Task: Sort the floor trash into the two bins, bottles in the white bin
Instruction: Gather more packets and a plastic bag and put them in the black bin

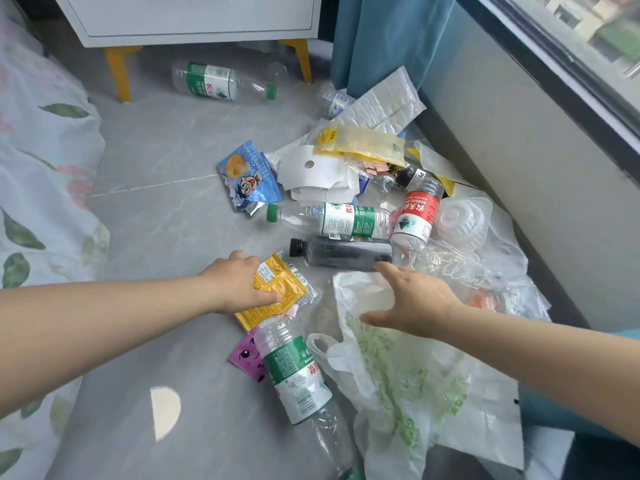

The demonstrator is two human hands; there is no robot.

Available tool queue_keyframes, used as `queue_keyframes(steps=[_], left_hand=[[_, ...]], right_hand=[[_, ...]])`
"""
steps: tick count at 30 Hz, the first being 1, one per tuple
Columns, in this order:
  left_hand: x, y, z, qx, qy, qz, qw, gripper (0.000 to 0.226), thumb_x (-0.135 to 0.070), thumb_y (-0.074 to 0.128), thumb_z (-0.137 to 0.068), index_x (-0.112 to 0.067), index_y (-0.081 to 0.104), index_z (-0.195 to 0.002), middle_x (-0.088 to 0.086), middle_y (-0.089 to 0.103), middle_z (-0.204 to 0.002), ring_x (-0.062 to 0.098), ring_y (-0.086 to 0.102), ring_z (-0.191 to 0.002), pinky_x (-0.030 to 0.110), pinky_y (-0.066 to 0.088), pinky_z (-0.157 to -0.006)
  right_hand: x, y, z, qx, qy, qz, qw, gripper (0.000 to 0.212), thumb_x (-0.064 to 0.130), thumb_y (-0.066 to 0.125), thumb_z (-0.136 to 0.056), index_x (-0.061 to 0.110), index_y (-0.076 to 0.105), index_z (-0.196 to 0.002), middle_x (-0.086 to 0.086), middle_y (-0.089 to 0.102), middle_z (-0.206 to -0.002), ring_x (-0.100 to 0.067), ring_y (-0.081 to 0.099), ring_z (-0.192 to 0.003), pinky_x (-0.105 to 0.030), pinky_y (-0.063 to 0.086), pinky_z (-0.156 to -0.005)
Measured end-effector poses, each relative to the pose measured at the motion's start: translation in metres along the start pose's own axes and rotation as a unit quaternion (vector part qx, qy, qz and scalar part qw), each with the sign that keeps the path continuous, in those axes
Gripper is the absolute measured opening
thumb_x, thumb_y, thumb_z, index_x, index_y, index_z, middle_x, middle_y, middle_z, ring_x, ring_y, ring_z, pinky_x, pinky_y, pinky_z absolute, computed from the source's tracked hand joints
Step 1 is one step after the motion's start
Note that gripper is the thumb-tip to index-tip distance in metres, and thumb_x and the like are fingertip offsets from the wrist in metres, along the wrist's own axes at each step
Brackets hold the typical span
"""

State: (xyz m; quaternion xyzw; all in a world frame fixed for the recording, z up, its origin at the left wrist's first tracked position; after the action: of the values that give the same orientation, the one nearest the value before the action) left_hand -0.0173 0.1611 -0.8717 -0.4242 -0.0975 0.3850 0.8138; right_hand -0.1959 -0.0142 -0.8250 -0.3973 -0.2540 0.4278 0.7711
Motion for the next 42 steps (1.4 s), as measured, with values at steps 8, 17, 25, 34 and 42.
queue_keyframes(steps=[8,17,25,34,42], left_hand=[[0.001,0.001,-0.005,-0.001,-0.01,0.018,1.0,0.079,-0.077,0.045,-0.077,-0.018,0.044,-0.13,0.012,0.042,-0.132,0.034,0.049,-0.118,0.037,0.044,-0.095],[0.001,0.004,-0.007,-0.001,-0.011,0.012,1.0,0.084,-0.082,0.037,-0.075,-0.022,0.043,-0.133,0.013,0.041,-0.134,0.035,0.048,-0.119,0.039,0.042,-0.095],[0.005,0.006,-0.01,0.003,-0.008,0.012,1.0,0.088,-0.086,0.033,-0.072,-0.026,0.04,-0.137,0.013,0.04,-0.135,0.037,0.045,-0.123,0.041,0.041,-0.1],[0.004,0.005,-0.011,0.002,-0.01,0.008,1.0,0.088,-0.084,0.034,-0.073,-0.027,0.037,-0.14,0.012,0.038,-0.137,0.035,0.046,-0.123,0.039,0.041,-0.098],[-0.002,0.0,-0.012,-0.013,-0.005,0.049,0.999,0.066,-0.07,0.049,-0.08,-0.012,0.047,-0.112,0.014,0.048,-0.123,0.029,0.053,-0.104,0.034,0.044,-0.082]], right_hand=[[0.021,0.037,0.066,0.046,-0.104,0.108,0.988,0.14,0.09,0.058,-0.049,0.04,-0.037,-0.139,-0.001,-0.045,-0.148,-0.036,-0.039,-0.136,-0.07,-0.006,-0.107],[-0.012,0.082,0.063,0.083,-0.052,0.143,0.985,0.135,0.077,0.067,-0.059,0.035,-0.03,-0.144,-0.004,-0.038,-0.152,-0.04,-0.012,-0.146,-0.055,0.032,-0.109],[-0.025,0.077,0.054,0.047,-0.034,0.071,0.996,0.12,0.059,0.078,-0.06,0.029,0.006,-0.151,-0.004,0.027,-0.144,-0.026,0.04,-0.119,-0.036,0.05,-0.092],[-0.047,0.016,0.048,-0.03,0.039,-0.075,0.996,0.112,0.059,0.081,-0.058,0.027,0.022,-0.148,0.002,0.044,-0.122,-0.023,0.051,-0.111,-0.031,0.043,-0.085],[-0.06,-0.055,0.034,-0.131,0.091,-0.205,0.966,0.104,0.049,0.086,-0.058,0.028,0.033,-0.146,-0.003,0.047,-0.138,-0.021,0.042,-0.128,-0.031,0.038,-0.097]])
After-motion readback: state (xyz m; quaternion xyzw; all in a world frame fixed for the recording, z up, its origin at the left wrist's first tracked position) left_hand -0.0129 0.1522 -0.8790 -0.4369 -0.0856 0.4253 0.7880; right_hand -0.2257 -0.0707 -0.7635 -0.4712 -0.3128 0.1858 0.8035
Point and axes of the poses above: each hand's wrist, its own z-axis away from the middle knuckle, its own y-axis out of the palm, x = y × z, the point moved 8 cm from there along -z, towards the middle knuckle
